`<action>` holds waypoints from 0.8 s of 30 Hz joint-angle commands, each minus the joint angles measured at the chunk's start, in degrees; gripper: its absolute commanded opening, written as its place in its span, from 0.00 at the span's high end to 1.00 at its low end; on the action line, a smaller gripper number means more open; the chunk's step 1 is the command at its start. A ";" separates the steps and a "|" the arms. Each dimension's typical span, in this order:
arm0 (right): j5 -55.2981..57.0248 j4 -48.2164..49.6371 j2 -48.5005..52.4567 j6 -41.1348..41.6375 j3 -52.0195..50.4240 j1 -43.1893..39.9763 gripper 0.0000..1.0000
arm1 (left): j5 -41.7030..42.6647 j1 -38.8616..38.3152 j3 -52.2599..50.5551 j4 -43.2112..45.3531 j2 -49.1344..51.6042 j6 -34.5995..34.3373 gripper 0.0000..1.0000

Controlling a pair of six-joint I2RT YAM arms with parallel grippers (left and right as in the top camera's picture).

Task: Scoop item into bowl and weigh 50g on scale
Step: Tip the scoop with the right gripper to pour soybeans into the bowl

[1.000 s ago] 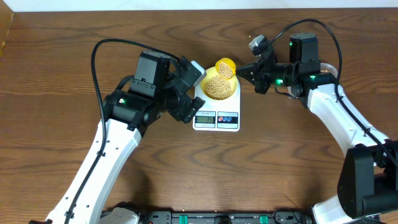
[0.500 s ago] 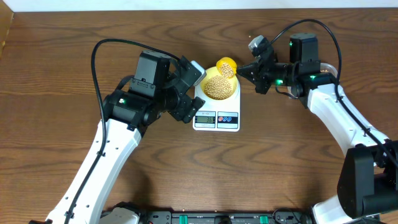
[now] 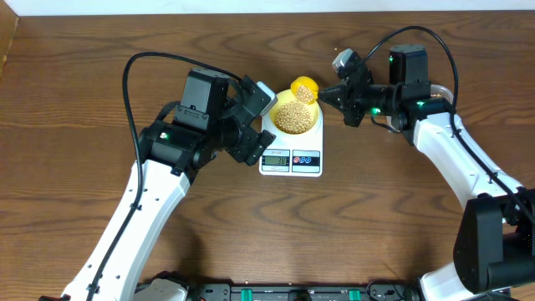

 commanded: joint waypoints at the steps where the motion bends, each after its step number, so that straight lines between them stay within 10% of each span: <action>1: -0.39 0.20 0.52 -1.86 -0.20 0.52 0.99 | 0.72 0.31 -0.39 0.02 -0.07 -0.48 0.18; 24: -0.39 0.20 0.52 -10.29 -0.20 0.52 0.99 | 0.72 0.31 -0.39 0.02 -0.07 -0.50 0.18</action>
